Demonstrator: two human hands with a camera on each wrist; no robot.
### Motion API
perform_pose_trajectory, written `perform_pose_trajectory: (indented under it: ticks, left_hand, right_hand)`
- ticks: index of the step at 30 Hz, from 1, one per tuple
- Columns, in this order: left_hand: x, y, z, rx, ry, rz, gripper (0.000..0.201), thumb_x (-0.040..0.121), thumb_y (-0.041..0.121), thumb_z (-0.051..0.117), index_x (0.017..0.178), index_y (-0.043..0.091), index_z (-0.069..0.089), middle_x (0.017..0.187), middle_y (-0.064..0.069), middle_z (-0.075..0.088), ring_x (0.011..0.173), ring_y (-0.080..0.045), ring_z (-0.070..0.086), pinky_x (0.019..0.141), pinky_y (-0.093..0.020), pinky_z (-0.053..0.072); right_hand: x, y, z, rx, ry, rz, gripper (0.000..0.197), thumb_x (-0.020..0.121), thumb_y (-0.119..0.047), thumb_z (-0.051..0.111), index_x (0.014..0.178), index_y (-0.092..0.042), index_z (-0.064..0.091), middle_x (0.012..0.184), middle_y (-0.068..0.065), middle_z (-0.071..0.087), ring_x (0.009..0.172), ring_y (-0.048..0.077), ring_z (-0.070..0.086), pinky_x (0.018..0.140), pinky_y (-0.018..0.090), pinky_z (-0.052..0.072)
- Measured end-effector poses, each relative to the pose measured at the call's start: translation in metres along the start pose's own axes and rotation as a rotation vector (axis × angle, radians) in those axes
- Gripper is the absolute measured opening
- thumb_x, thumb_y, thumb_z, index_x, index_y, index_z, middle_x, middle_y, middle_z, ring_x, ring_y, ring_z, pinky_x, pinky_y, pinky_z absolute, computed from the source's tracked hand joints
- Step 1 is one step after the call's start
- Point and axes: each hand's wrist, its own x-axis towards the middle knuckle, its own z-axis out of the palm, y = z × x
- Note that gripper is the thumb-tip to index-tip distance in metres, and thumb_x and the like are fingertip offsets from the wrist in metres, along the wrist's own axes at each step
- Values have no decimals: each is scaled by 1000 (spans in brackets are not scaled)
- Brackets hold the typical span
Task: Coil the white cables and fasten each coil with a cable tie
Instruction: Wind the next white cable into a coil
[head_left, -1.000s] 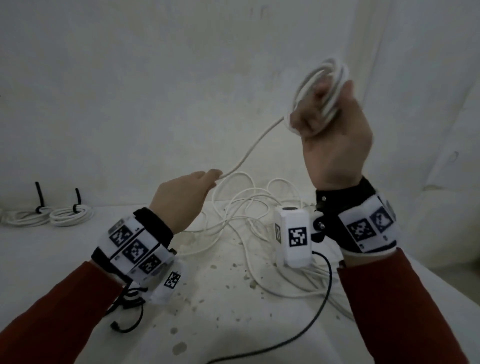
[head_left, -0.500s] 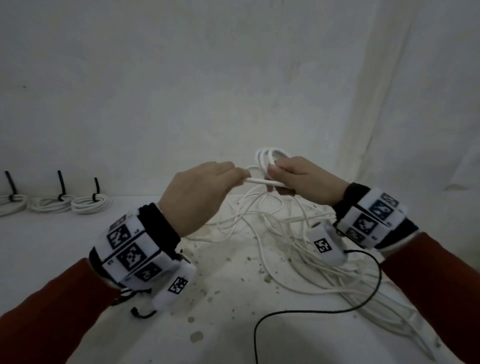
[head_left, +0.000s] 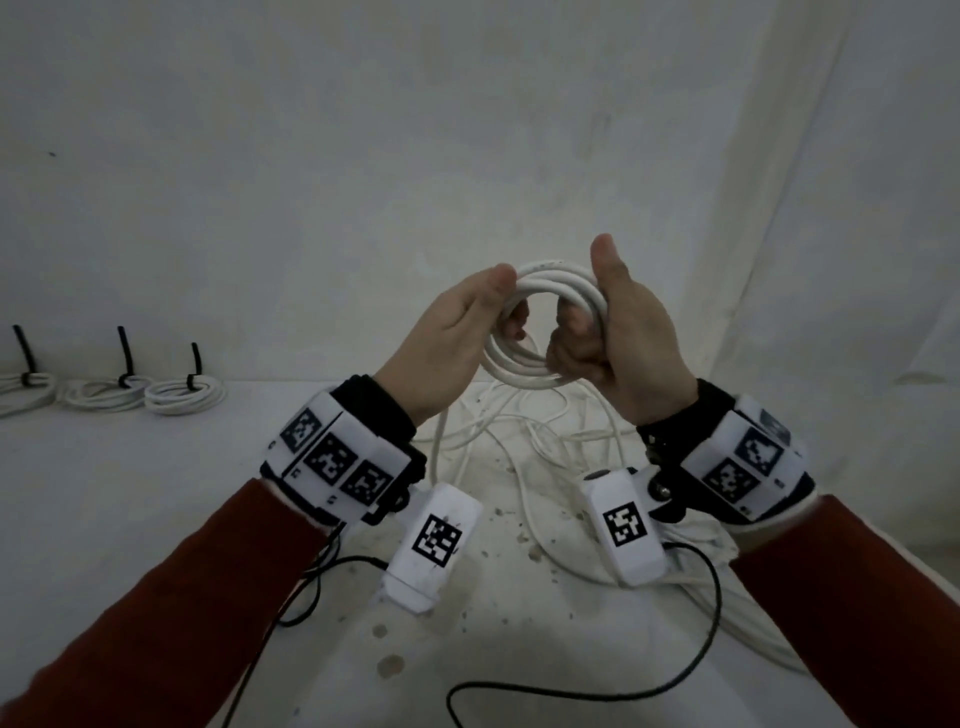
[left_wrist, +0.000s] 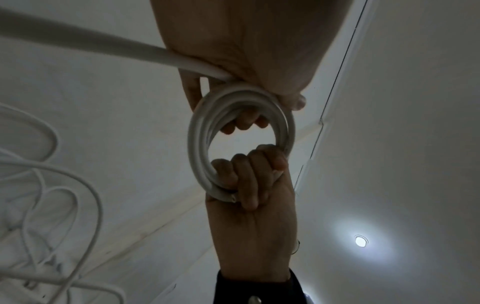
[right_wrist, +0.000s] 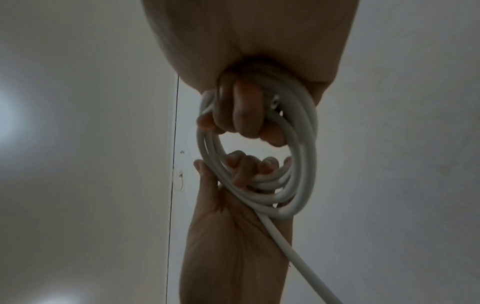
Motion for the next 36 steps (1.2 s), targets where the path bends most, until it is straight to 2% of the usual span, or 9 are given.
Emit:
perform_pose_trajectory:
  ticks: [3, 7, 11, 16, 19, 22, 27, 31, 36]
  left_hand:
    - [-1, -5, 2, -60, 59, -43, 36, 103, 23, 29, 74, 13, 49, 65, -1, 42, 58, -10, 44, 60, -27, 51]
    - [-1, -11, -1, 44, 107, -39, 42, 100, 33, 35, 79, 1, 51, 61, 2, 42, 52, -10, 42, 49, -30, 41]
    - [3, -8, 1, -4, 80, -65, 35, 100, 33, 36, 76, 12, 50, 56, 11, 43, 51, -9, 40, 45, -25, 37]
    - [5, -8, 4, 123, -5, 50, 31, 102, 29, 28, 87, 12, 48, 68, -3, 50, 54, -14, 51, 47, -27, 47]
    - [0, -22, 1, 240, -14, 49, 26, 101, 31, 31, 88, 13, 45, 63, 1, 51, 43, -12, 48, 40, -24, 40]
    - [-9, -43, -1, 302, 8, 8, 29, 101, 26, 32, 77, 14, 42, 62, 2, 51, 46, -8, 44, 48, -20, 38]
    - [-24, -70, 3, 410, -41, -108, 22, 102, 15, 34, 81, 16, 42, 70, 0, 54, 61, -8, 49, 60, -14, 38]
    - [-30, -63, 16, 606, -225, -92, 11, 99, 8, 36, 99, 12, 46, 78, 4, 52, 72, -19, 53, 62, -23, 36]
    - [-40, -48, 16, 694, -260, 164, 28, 100, 19, 37, 115, 2, 53, 110, -13, 61, 92, -27, 59, 77, -29, 42]
  right_hand:
    - [-1, 4, 3, 28, -23, 3, 59, 99, -48, 33, 55, -14, 53, 37, -2, 34, 36, 16, 33, 47, 25, 33]
    - [-7, 3, 3, 164, -282, 141, 58, 83, -61, 31, 72, -10, 56, 42, -2, 41, 37, 14, 39, 62, 36, 34]
    - [-16, 2, 5, 309, -344, 186, 45, 89, -51, 34, 67, -16, 52, 36, -7, 35, 30, 8, 32, 54, 26, 37]
    - [-13, -12, -12, 540, -376, 215, 46, 96, -42, 32, 62, -16, 47, 36, -8, 20, 31, 11, 14, 48, 25, 23]
    - [-11, -26, -29, 689, -355, 102, 39, 95, -35, 29, 69, -14, 49, 42, -5, 24, 37, 12, 19, 53, 26, 30]
    - [-10, -44, -43, 770, -305, -72, 34, 94, -27, 28, 78, -10, 53, 50, -3, 32, 43, 13, 30, 60, 28, 34]
    - [-4, -63, -46, 862, -255, -318, 30, 98, -22, 29, 98, -2, 51, 65, 4, 45, 58, 18, 43, 73, 31, 35]
    - [15, -51, -27, 622, -136, -433, 28, 99, -21, 28, 100, -1, 48, 66, 2, 48, 60, 15, 44, 65, 24, 37]
    - [35, -19, -9, -342, -10, -590, 14, 100, -14, 33, 100, -9, 46, 76, 2, 52, 59, 17, 48, 58, 25, 43]
